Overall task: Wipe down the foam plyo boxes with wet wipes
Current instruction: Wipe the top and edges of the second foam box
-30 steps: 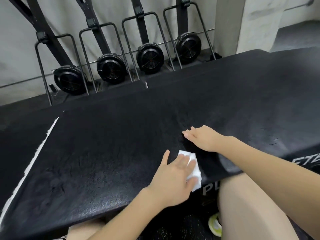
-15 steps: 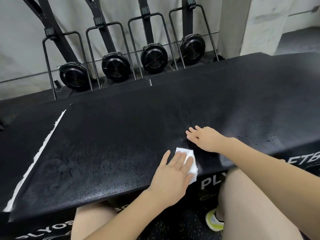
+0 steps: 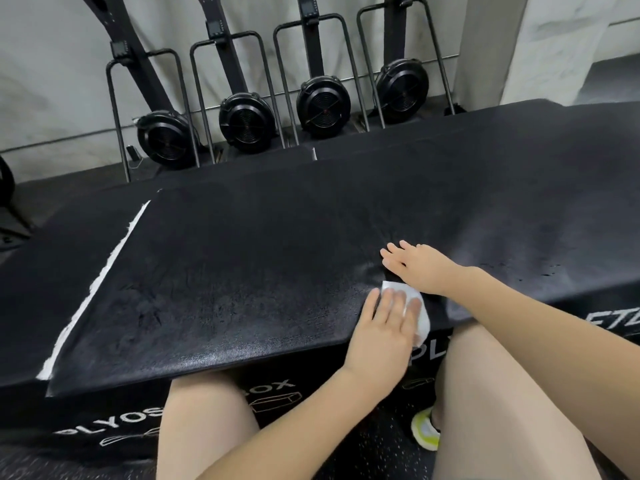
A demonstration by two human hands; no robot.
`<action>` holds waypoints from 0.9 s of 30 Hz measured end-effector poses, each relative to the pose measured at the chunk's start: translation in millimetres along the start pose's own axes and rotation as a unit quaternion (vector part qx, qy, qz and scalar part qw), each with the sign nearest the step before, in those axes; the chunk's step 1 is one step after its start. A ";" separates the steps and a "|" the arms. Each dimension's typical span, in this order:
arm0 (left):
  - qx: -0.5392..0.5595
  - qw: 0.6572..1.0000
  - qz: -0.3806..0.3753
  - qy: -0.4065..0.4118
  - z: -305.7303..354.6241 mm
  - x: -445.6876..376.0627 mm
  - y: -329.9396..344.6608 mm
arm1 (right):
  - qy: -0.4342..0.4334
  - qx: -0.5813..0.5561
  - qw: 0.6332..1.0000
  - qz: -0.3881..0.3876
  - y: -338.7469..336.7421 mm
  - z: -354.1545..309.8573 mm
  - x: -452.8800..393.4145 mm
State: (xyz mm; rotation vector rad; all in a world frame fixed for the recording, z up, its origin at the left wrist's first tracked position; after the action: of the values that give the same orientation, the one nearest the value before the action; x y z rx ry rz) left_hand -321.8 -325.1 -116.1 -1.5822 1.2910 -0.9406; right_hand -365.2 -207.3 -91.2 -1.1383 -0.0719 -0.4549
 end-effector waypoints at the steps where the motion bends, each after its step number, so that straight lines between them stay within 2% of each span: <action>1: -0.002 1.000 0.011 -0.008 3.1 -1.9 -1.5 | 0.000 0.001 1.000 -0.001 0.9 0.0 0.4; 5: -0.013 0.997 0.065 -0.035 -20.5 19.1 -5.2 | 0.018 -0.009 1.000 -0.011 4.7 -0.4 0.5; 13: -0.020 0.996 0.051 -0.072 -104.2 85.3 16.4 | 0.030 -0.130 0.991 -0.018 -3.0 2.4 7.5; 16: -0.021 0.994 0.080 -0.067 -128.2 115.6 19.1 | 0.020 -0.222 0.975 -0.013 -7.2 -0.2 9.0; 21: -0.023 0.990 0.103 -0.092 -179.3 172.2 35.8 | 0.083 -0.300 0.950 -0.025 -0.5 8.7 13.2; 27: 0.029 0.988 0.095 -0.115 -213.2 212.7 47.9 | 0.077 -0.283 0.956 -0.015 3.0 6.2 9.3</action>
State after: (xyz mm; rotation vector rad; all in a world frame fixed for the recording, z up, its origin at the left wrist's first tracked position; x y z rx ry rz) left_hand -497.1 -572.2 -81.4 -1.4481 1.2146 -0.6507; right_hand -354.6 -203.7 -88.4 -1.6612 0.1902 -0.6104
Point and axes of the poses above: each hand's wrist, its own x-axis away from the middle knuckle, its own y-axis out of the palm, z = x × y, the point moved 10 cm from there along -x, towards the middle knuckle, and after that the axes turned 8 degrees about -z, right-handed, at the moved point
